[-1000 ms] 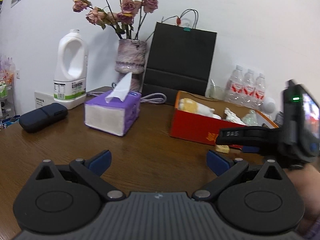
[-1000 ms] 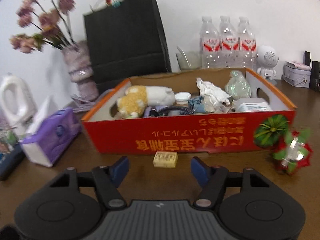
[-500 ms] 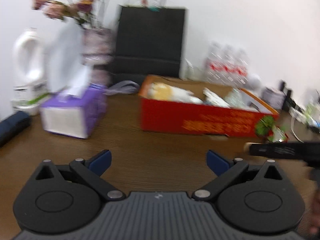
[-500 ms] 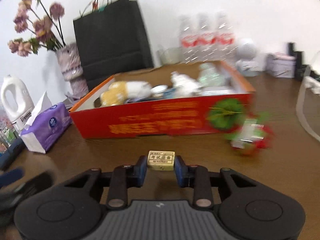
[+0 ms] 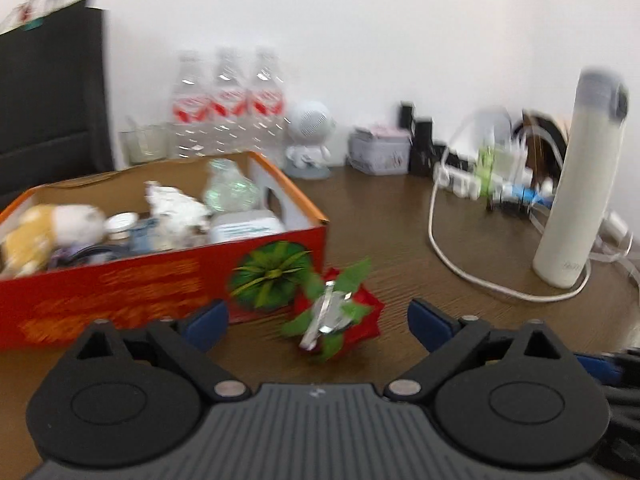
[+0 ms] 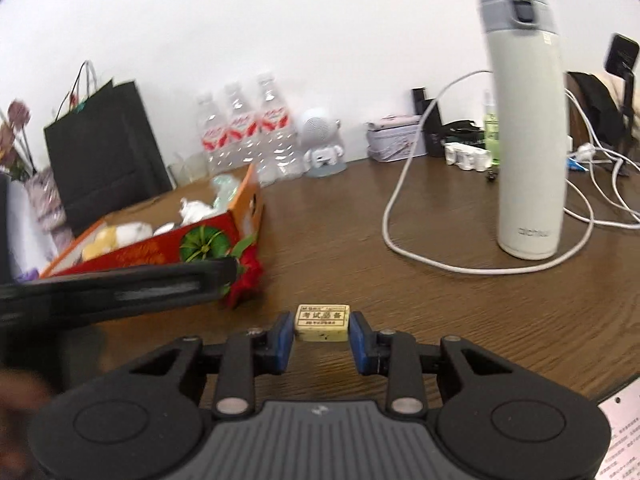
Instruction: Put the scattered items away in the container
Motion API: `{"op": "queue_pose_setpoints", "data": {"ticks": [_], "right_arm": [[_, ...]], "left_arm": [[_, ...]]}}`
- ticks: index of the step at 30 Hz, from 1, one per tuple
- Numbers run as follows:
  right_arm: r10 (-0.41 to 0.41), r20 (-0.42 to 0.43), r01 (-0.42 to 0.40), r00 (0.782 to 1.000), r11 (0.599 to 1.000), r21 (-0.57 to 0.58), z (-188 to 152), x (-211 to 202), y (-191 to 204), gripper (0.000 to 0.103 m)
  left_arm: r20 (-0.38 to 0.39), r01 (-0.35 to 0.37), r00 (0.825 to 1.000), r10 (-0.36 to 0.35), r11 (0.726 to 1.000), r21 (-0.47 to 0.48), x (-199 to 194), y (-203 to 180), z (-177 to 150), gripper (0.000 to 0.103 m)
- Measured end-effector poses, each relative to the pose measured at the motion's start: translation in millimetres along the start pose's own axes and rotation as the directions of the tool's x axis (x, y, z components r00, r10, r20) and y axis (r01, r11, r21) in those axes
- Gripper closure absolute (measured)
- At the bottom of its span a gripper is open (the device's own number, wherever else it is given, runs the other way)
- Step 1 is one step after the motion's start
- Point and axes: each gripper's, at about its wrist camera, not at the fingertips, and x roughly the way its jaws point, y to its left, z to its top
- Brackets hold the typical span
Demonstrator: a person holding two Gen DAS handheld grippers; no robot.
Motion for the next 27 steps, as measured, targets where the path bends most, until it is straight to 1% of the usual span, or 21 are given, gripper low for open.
{"op": "queue_pose_setpoints", "data": {"ticks": [1, 3, 4, 5, 7, 10, 13, 15, 16, 18, 19, 20, 21, 22, 23, 24, 26, 27], "right_arm": [[0.007, 0.0, -0.007, 1.0, 1.0, 0.007, -1.4, 0.1, -2.2, 0.074], [0.02, -0.004, -0.019, 1.0, 1.0, 0.011, -5.1, 1.5, -3.9, 0.074], [0.028, -0.008, -0.027, 1.0, 1.0, 0.011, -6.6, 2.6, -3.7, 0.074], [0.037, -0.012, -0.037, 0.999, 0.999, 0.014, -7.1, 3.8, -3.3, 0.074], [0.062, -0.01, -0.062, 0.998, 0.998, 0.024, -6.6, 4.7, -3.6, 0.077], [0.075, -0.008, -0.074, 0.997, 0.997, 0.023, -6.4, 5.0, -2.1, 0.079], [0.071, 0.004, -0.071, 0.997, 0.997, -0.008, -7.6, 0.9, 2.5, 0.086], [0.067, 0.007, -0.067, 0.998, 0.996, -0.058, -9.9, -3.8, 10.0, 0.089], [0.075, 0.002, -0.075, 0.997, 0.994, -0.084, -11.3, -6.5, 15.4, 0.091], [0.125, -0.031, -0.128, 0.992, 0.983, -0.131, -14.1, -13.1, 27.7, 0.094], [0.17, -0.061, -0.177, 0.984, 0.973, -0.146, -16.0, -16.0, 34.9, 0.095], [0.233, -0.094, -0.246, 0.968, 0.955, -0.166, -18.5, -19.9, 43.9, 0.094], [0.298, -0.113, -0.315, 0.948, 0.929, -0.193, -21.7, -25.8, 54.0, 0.094], [0.33, -0.105, -0.345, 0.938, 0.912, -0.22, -24.4, -32.9, 62.4, 0.093], [0.319, -0.084, -0.33, 0.944, 0.912, -0.243, -26.1, -39.0, 69.3, 0.088], [0.277, -0.059, -0.283, 0.959, 0.924, -0.257, -26.6, -42.2, 73.0, 0.083], [0.15, -0.015, -0.149, 0.989, 0.96, -0.236, -23.6, -37.0, 69.0, 0.058], [0.099, -0.028, -0.103, 0.995, 0.973, -0.207, -20.7, -29.1, 64.2, 0.057]], "left_arm": [[-0.019, 0.011, 1.0, -0.01, 1.0, 0.003, 8.7, -1.6, 2.3, 0.01], [-0.041, 0.034, 0.999, -0.034, 0.999, -0.02, 19.7, -1.2, 5.3, 0.017], [-0.042, 0.04, 0.998, -0.042, 0.999, -0.035, 22.7, -0.6, 5.7, 0.036], [-0.048, 0.048, 0.998, -0.051, 0.998, -0.048, 25.4, 0.2, 5.4, 0.059], [-0.079, 0.053, 0.995, -0.058, 0.997, -0.063, 27.4, 3.3, 3.6, 0.063], [-0.086, 0.028, 0.996, -0.031, 0.999, -0.046, 9.5, 6.0, -2.1, 0.064], [-0.066, -0.017, 0.998, 0.013, 0.998, -0.058, -25.7, 12.6, -12.9, 0.064], [-0.05, -0.065, 0.997, 0.061, 0.995, -0.073, -55.4, 21.1, -22.6, 0.064], [-0.043, -0.078, 0.996, 0.074, 0.993, -0.085, -69.5, 25.7, -26.7, 0.064], [-0.032, -0.093, 0.995, 0.089, 0.986, -0.137, -100.1, 38.9, -36.1, 0.064], [-0.026, -0.102, 0.995, 0.099, 0.982, -0.161, -113.5, 45.6, -40.2, 0.064], [-0.018, -0.117, 0.993, 0.116, 0.976, -0.183, -128.3, 52.8, -45.6, 0.064], [-0.011, -0.133, 0.991, 0.134, 0.971, -0.2, -142.9, 59.9, -50.8, 0.064], [-0.01, -0.152, 0.988, 0.154, 0.965, -0.215, -154.1, 67.8, -54.6, 0.064], [-0.014, -0.174, 0.984, 0.175, 0.957, -0.231, -163.5, 74.5, -58.4, 0.064], [-0.018, -0.194, 0.98, 0.196, 0.95, -0.245, -173.9, 81.6, -62.6, 0.064], [-0.015, -0.217, 0.975, 0.221, 0.939, -0.265, -189.6, 91.9, -68.3, 0.063], [-0.014, -0.224, 0.973, 0.229, 0.934, -0.278, -196.0, 97.1, -71.7, 0.063]]}}
